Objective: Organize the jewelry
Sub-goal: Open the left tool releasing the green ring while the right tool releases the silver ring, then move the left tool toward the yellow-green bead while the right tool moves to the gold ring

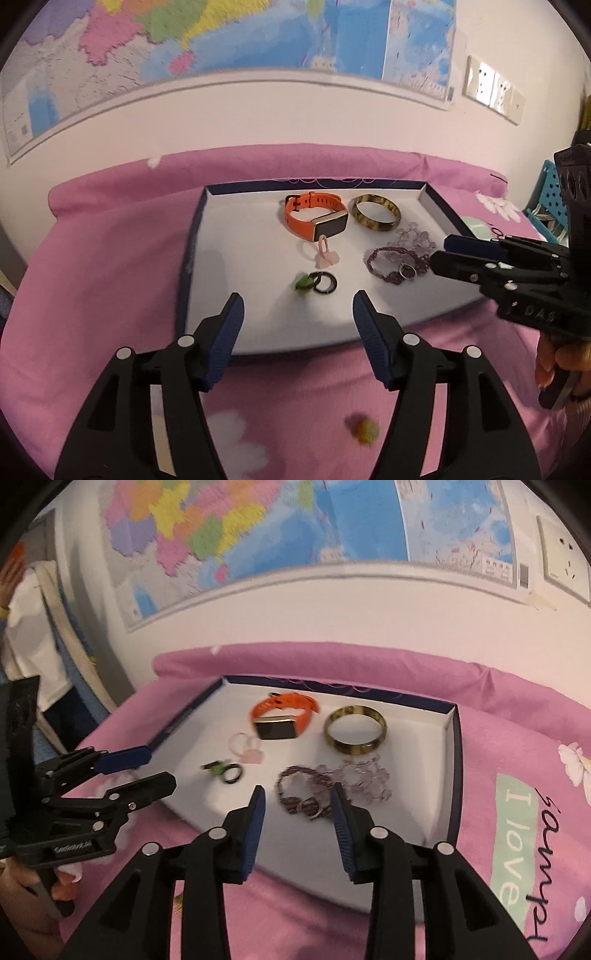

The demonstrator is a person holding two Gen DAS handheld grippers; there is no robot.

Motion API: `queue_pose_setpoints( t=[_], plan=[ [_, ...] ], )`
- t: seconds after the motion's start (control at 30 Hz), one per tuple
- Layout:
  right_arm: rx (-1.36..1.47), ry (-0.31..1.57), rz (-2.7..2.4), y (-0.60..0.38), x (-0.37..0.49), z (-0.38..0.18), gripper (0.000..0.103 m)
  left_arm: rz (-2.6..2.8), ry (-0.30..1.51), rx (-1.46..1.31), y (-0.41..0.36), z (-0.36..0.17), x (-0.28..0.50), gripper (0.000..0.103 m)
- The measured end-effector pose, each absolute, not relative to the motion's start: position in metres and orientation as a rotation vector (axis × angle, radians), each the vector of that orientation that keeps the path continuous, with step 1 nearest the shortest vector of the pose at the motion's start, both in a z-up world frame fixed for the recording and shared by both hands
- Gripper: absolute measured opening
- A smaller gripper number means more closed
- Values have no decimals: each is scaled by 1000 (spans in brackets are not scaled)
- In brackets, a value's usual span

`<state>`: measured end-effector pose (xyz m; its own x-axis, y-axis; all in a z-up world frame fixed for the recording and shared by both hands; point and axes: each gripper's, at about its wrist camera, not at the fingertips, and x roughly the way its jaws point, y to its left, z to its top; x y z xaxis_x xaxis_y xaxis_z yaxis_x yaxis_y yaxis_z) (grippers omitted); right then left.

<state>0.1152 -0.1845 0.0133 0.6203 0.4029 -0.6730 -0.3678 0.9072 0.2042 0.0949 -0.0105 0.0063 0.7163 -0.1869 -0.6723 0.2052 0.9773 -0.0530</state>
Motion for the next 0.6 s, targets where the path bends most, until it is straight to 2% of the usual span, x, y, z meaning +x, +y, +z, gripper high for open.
queue_pose_setpoints(
  t=[0.17, 0.23, 0.6],
  plan=[
    [31, 771, 523, -179, 82, 22, 38, -242, 728, 50, -4, 8, 64, 63],
    [19, 782, 549, -174, 69, 20, 42, -252, 734, 59, -3, 5, 53, 65],
    [-29, 870, 604, -149, 37, -8, 42, -278, 776, 104, -10, -14, 26, 67]
  ],
)
